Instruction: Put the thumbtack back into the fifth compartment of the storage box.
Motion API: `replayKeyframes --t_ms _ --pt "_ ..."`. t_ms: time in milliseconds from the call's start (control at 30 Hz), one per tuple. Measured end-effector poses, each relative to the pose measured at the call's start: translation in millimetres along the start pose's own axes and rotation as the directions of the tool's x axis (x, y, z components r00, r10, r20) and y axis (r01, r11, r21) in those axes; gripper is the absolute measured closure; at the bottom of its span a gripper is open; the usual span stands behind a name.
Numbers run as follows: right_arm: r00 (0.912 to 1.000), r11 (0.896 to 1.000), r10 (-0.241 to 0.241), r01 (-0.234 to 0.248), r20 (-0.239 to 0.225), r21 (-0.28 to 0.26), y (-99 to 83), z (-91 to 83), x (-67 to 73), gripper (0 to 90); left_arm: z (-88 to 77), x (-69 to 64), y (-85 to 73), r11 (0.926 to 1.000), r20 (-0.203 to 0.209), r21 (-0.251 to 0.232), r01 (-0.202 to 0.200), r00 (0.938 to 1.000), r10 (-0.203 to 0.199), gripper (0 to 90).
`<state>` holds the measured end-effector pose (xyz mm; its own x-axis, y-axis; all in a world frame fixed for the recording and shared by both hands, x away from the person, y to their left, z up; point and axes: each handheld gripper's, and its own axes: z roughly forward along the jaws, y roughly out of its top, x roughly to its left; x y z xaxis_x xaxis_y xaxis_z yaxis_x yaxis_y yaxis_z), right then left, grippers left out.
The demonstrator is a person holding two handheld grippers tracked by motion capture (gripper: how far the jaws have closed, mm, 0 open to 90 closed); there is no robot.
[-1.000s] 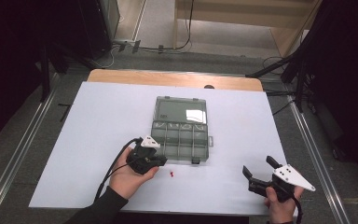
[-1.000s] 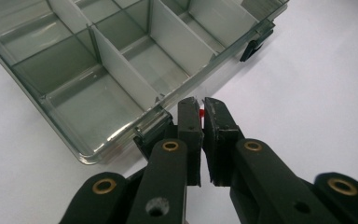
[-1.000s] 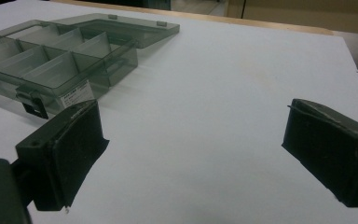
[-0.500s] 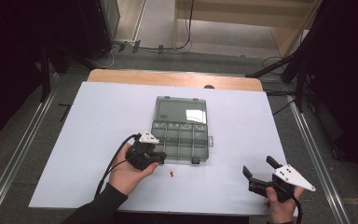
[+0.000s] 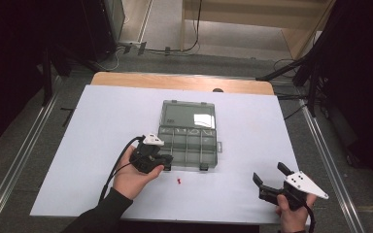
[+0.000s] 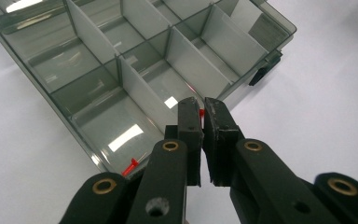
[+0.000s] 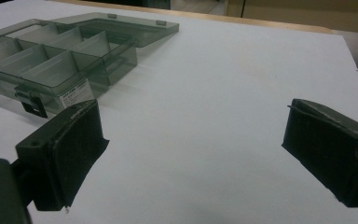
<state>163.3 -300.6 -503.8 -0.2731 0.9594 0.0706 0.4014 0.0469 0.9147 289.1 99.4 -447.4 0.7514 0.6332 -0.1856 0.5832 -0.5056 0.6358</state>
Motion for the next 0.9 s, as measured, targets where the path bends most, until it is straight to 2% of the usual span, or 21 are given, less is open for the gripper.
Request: replayKeyframes --t_ms 367,533,600,700,900 --pt "1.0000 1.000 -0.005 0.005 -0.001 0.000 -0.4 0.0 -0.2 5.3 -3.8 8.8 5.1 0.9993 -0.010 -0.030 0.020 0.9997 -0.021 85.4" --pt "1.0000 1.000 -0.001 0.001 0.003 0.001 -0.5 -0.5 -0.2 5.4 -1.9 12.5 6.1 0.9994 -0.030 -0.027 0.021 0.9993 -0.022 85.4" --pt "1.0000 1.000 0.002 -0.002 0.005 0.001 -0.5 -0.5 -0.3 5.5 -0.6 13.2 6.0 0.9990 -0.053 -0.038 0.024 0.9983 -0.026 85.4" --pt "1.0000 1.000 0.000 0.000 0.005 0.002 -0.7 -0.6 -0.6 5.5 0.4 15.2 6.1 0.9993 -0.070 -0.030 0.022 0.9973 -0.024 85.3" --pt "1.0000 1.000 0.001 -0.001 0.003 0.002 -0.8 -0.6 -0.5 5.6 2.8 20.1 5.6 0.9989 -0.082 -0.038 0.027 0.9962 -0.030 85.3"
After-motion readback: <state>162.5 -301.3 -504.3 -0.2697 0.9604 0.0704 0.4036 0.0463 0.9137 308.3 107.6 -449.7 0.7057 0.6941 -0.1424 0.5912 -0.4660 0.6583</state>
